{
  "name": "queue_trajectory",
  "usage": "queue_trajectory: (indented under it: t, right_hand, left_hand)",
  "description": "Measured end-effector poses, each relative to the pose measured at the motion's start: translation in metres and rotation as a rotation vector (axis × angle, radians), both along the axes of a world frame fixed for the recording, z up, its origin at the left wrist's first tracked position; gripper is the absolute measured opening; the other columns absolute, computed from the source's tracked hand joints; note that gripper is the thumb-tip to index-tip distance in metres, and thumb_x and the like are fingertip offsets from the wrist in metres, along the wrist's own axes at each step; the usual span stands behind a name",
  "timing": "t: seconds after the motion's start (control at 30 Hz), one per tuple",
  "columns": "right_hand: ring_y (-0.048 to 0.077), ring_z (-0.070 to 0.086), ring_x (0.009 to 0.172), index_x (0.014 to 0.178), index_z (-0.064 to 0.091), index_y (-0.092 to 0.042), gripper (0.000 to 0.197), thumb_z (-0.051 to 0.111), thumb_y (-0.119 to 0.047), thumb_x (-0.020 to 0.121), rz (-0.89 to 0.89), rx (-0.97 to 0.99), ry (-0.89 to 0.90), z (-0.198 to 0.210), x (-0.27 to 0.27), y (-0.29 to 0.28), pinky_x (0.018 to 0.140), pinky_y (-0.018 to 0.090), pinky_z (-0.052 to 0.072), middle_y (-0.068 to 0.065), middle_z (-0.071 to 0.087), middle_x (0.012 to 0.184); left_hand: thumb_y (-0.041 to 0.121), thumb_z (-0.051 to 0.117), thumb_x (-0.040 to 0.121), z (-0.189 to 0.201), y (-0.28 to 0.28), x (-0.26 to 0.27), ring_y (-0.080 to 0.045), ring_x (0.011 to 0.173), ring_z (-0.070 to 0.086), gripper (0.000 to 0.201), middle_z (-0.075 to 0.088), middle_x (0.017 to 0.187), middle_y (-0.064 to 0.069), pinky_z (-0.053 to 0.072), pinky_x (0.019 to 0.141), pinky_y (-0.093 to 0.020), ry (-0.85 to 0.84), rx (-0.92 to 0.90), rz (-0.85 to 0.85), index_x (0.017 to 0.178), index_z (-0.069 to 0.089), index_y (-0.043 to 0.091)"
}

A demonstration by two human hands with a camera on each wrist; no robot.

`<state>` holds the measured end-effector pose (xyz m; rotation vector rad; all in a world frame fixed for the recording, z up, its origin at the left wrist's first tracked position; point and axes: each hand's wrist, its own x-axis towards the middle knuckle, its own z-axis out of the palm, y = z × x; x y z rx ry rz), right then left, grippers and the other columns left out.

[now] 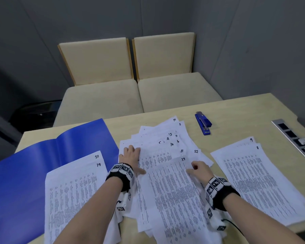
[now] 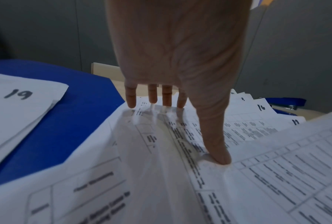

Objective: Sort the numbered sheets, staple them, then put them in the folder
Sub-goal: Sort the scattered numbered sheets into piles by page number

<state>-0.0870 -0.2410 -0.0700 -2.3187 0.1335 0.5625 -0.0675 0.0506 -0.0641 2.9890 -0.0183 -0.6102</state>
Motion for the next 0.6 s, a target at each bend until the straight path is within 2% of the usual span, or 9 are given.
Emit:
queue_trajectory:
  t: [0.13, 0.2, 0.27, 0.33, 0.4, 0.5, 0.53, 0.6]
  right_hand:
    - [0.016, 0.021, 0.060, 0.061, 0.021, -0.019, 0.048, 0.063, -0.010, 0.084, -0.077, 0.095, 0.043, 0.000, 0.003, -0.003, 0.064, 0.029, 0.014, 0.000, 0.017, 0.062]
    - [0.016, 0.021, 0.060, 0.062, 0.021, -0.019, 0.046, 0.061, -0.010, 0.083, -0.081, 0.105, 0.057, -0.001, 0.005, -0.002, 0.063, 0.029, 0.015, 0.000, 0.018, 0.063]
    - [0.015, 0.020, 0.058, 0.063, 0.021, -0.018, 0.044, 0.059, -0.010, 0.084, -0.072, 0.106, 0.061, -0.002, 0.005, 0.000, 0.060, 0.030, 0.015, -0.001, 0.018, 0.062]
    - [0.015, 0.022, 0.059, 0.065, 0.024, -0.017, 0.039, 0.057, -0.009, 0.084, -0.066, 0.112, 0.073, -0.003, 0.005, 0.001, 0.061, 0.030, 0.017, -0.001, 0.020, 0.063]
    - [0.016, 0.024, 0.062, 0.067, 0.026, -0.015, 0.034, 0.054, -0.006, 0.083, -0.078, 0.104, 0.082, -0.003, 0.006, 0.001, 0.062, 0.030, 0.017, 0.001, 0.022, 0.064]
    - [0.016, 0.028, 0.064, 0.068, 0.030, -0.015, 0.025, 0.050, -0.005, 0.080, -0.121, 0.081, 0.096, -0.005, 0.009, 0.000, 0.063, 0.030, 0.019, 0.004, 0.028, 0.066]
    - [0.016, 0.030, 0.065, 0.068, 0.032, -0.015, 0.022, 0.050, -0.005, 0.078, -0.138, 0.082, 0.107, -0.004, 0.010, 0.001, 0.063, 0.030, 0.019, 0.006, 0.030, 0.067]
    - [0.015, 0.022, 0.061, 0.064, 0.025, -0.016, 0.031, 0.048, 0.000, 0.077, -0.171, 0.090, 0.112, -0.002, 0.011, 0.002, 0.062, 0.030, 0.013, 0.003, 0.022, 0.065]
  left_hand:
    - [0.055, 0.077, 0.062, -0.003, 0.001, 0.000, -0.026, 0.115, 0.037, 0.085, 0.036, 0.123, -0.005, 0.041, 0.094, -0.039, -0.070, -0.032, 0.025, 0.127, 0.035, 0.019]
    - [0.043, 0.075, 0.070, -0.005, 0.001, 0.000, -0.025, 0.108, 0.042, 0.062, 0.039, 0.117, -0.005, 0.042, 0.088, -0.034, -0.113, -0.111, 0.080, 0.117, 0.043, 0.018]
    - [0.029, 0.065, 0.080, -0.005, 0.002, 0.000, -0.025, 0.101, 0.048, 0.029, 0.040, 0.108, -0.003, 0.043, 0.081, -0.033, -0.132, -0.179, 0.136, 0.100, 0.049, 0.018]
    - [0.023, 0.054, 0.085, -0.003, 0.005, -0.003, -0.026, 0.096, 0.053, 0.009, 0.041, 0.098, 0.000, 0.041, 0.078, -0.033, -0.139, -0.211, 0.158, 0.087, 0.046, 0.019]
    - [0.020, 0.050, 0.088, 0.004, 0.011, -0.005, -0.027, 0.087, 0.055, 0.007, 0.054, 0.091, -0.001, 0.038, 0.075, -0.033, -0.168, -0.280, 0.178, 0.084, 0.044, 0.019]
    - [0.021, 0.049, 0.093, 0.034, 0.030, -0.001, -0.031, 0.082, 0.061, 0.007, 0.069, 0.088, -0.007, 0.042, 0.069, -0.033, -0.355, -0.331, 0.226, 0.093, 0.056, 0.017]
    - [0.021, 0.050, 0.093, 0.047, 0.039, 0.005, -0.032, 0.083, 0.063, 0.011, 0.071, 0.090, -0.007, 0.044, 0.070, -0.033, -0.446, -0.320, 0.231, 0.096, 0.059, 0.016]
    - [0.020, 0.051, 0.092, 0.079, 0.060, 0.017, -0.032, 0.086, 0.065, 0.015, 0.070, 0.094, -0.009, 0.047, 0.079, -0.040, -0.598, -0.324, 0.216, 0.098, 0.064, 0.014]
